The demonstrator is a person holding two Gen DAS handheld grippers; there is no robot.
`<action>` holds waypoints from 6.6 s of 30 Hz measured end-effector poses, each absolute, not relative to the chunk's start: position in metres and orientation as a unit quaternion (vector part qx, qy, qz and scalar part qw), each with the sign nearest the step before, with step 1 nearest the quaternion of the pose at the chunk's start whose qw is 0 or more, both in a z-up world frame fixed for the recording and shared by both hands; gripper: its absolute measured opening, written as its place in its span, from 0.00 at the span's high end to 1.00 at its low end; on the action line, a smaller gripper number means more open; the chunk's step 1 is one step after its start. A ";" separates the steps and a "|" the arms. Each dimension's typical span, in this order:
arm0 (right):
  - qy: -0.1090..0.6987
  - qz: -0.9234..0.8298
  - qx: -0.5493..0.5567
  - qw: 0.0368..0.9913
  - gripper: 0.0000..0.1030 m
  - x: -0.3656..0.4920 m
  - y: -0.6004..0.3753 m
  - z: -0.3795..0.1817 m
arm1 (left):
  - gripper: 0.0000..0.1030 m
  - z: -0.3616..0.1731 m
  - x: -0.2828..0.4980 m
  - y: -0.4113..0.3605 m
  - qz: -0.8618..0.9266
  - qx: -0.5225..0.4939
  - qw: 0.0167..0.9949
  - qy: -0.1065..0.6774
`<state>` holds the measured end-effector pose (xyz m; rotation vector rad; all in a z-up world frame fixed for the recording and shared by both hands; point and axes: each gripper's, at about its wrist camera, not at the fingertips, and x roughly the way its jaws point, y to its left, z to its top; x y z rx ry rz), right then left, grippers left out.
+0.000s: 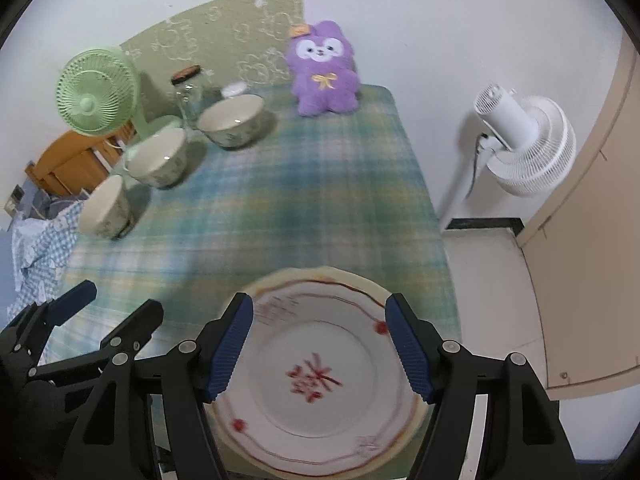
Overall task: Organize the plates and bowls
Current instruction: 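Open both grippers and pull them back off the plate stack, then move both grippers over the large cream bowl, then close both grippers on the rim of the large cream bowl, then lift the large bowl with both grippers and carry it toward the plate stack, then lower the large bowl beside the plate stack and open both grippers, then move both grippers over the medium cream bowl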
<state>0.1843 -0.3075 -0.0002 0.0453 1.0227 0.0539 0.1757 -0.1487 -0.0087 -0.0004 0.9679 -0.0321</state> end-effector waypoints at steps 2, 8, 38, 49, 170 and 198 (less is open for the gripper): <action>0.485 0.025 0.022 0.874 0.30 0.185 -0.296 0.004 | 0.17 -0.004 0.179 -0.133 -0.013 0.002 0.886 0.463; 0.482 0.027 0.036 0.875 0.30 0.196 -0.250 0.011 | 0.20 0.003 0.193 -0.083 -0.002 0.010 0.889 0.457; 0.482 0.021 0.039 0.875 0.39 0.302 -0.035 -0.023 | 0.38 -0.045 0.296 0.088 0.001 0.036 0.883 0.468; 0.508 0.019 0.036 0.860 0.52 0.350 -0.003 -0.064 | 0.53 -0.080 0.334 0.104 -0.001 0.043 0.873 0.486; 0.426 0.026 0.020 0.904 0.27 0.286 -0.099 0.051 | 0.17 0.027 0.275 0.013 0.000 0.008 0.910 0.415; 0.470 -0.003 0.047 0.882 0.36 0.441 -0.078 -0.059 | 0.31 -0.076 0.421 0.030 -0.019 0.011 0.884 0.466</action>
